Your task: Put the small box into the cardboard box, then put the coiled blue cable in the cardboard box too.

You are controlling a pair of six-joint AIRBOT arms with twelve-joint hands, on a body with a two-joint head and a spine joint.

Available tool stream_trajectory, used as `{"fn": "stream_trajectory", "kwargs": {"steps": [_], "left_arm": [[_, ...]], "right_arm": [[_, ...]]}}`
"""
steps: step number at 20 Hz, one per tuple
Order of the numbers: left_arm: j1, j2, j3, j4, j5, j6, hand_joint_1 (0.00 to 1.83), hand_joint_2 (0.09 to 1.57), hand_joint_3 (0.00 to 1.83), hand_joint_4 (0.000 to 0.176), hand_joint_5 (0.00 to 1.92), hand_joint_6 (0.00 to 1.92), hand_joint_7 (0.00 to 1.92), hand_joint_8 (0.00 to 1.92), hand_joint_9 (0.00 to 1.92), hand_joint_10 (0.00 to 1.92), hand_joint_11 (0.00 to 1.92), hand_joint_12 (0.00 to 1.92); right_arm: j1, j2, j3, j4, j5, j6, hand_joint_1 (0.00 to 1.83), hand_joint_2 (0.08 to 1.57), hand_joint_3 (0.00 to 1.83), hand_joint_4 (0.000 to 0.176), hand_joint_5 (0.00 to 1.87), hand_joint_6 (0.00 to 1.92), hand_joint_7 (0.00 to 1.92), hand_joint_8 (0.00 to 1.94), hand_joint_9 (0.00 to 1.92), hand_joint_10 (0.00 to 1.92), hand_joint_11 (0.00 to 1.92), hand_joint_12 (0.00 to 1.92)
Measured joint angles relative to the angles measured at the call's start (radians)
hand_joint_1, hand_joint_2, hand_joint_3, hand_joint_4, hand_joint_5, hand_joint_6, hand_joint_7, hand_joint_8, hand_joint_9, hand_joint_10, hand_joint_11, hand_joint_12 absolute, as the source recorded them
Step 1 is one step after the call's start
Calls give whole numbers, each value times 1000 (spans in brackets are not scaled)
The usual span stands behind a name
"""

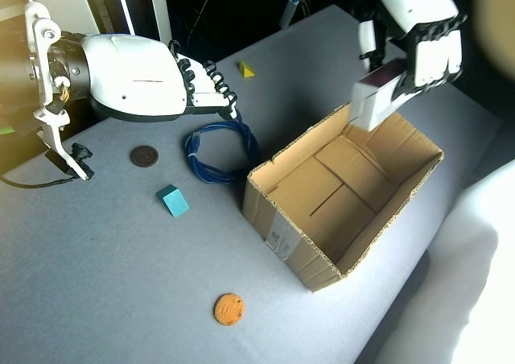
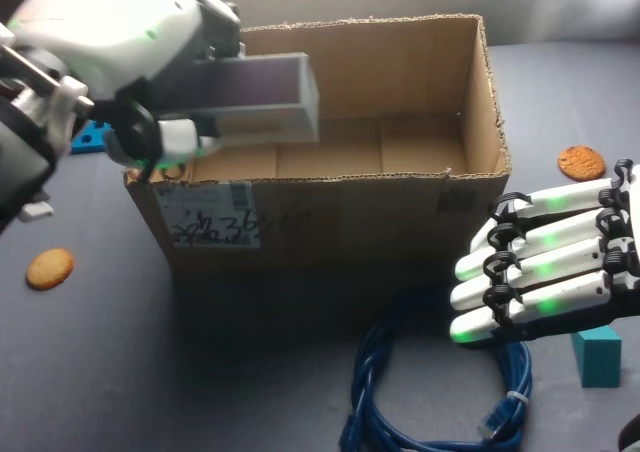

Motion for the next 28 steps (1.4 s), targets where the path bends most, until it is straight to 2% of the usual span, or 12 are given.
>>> {"fn": "stream_trajectory", "kwargs": {"steps": [7,12,14,15,16,17,18,19,20,22,27,28], "left_arm": [[-8,-12,4,52,12,-39,1363,1154,3,0,821,1121,916,1142,835,1308,570,1323],[-17,-12,4,58,27,-39,1369,1136,0,0,854,1093,956,1052,875,1249,601,1295],[-24,-12,4,60,27,-40,1362,1157,3,0,795,1192,951,1079,806,1302,535,1288],[-24,-12,4,60,27,-40,1203,1222,10,0,666,1436,869,1180,690,925,394,1277],[-24,-12,4,59,29,-40,1106,1255,0,0,701,1387,799,638,694,682,331,1270],[-24,-12,4,59,29,-40,1078,1269,0,0,686,1410,828,318,718,486,295,1240],[-24,-12,4,60,27,-40,1098,1202,0,0,604,714,816,171,712,362,277,1188],[-24,-12,4,60,28,-40,1077,1183,0,0,656,356,802,73,704,233,245,1158],[-24,-12,3,59,29,-40,1070,1175,0,0,690,179,798,26,718,152,237,1142],[-24,-12,3,60,29,-40,1085,1162,1,0,688,61,781,1,724,79,207,1141],[-24,-11,14,68,36,-47,1104,1166,4,0,669,6,726,0,678,20,113,1165],[-24,-11,13,67,36,-49,1084,1170,5,0,670,5,722,1,676,16,114,1168]], "right_arm": [[0,0,0,0,0,-3,217,1144,0,0,313,6,302,4,257,10,0,752],[0,0,0,-1,0,-3,161,1159,4,0,274,0,257,0,223,0,0,663],[0,0,0,0,0,-4,241,1138,0,0,336,17,310,11,270,18,0,800],[0,0,0,0,0,-4,231,1142,0,0,323,9,302,6,263,14,0,807],[0,0,0,-1,-1,-5,222,1141,0,0,316,5,286,2,250,7,0,786],[0,0,0,-1,-1,-5,211,1146,1,0,287,1,261,0,226,3,0,723],[0,0,0,-1,0,-5,215,1145,0,0,284,2,264,2,231,6,0,740],[0,0,0,0,0,-5,232,1138,0,0,301,8,278,7,246,12,0,749],[0,0,0,0,0,-6,229,1139,0,0,289,3,265,1,230,5,0,711],[0,0,0,-1,0,-7,248,1134,0,0,300,6,282,7,235,6,0,701],[0,0,0,-1,0,-8,287,1130,0,0,302,2,307,7,261,13,0,775],[0,0,0,-1,-1,-8,331,1108,0,0,354,13,371,14,319,28,0,940]]}}
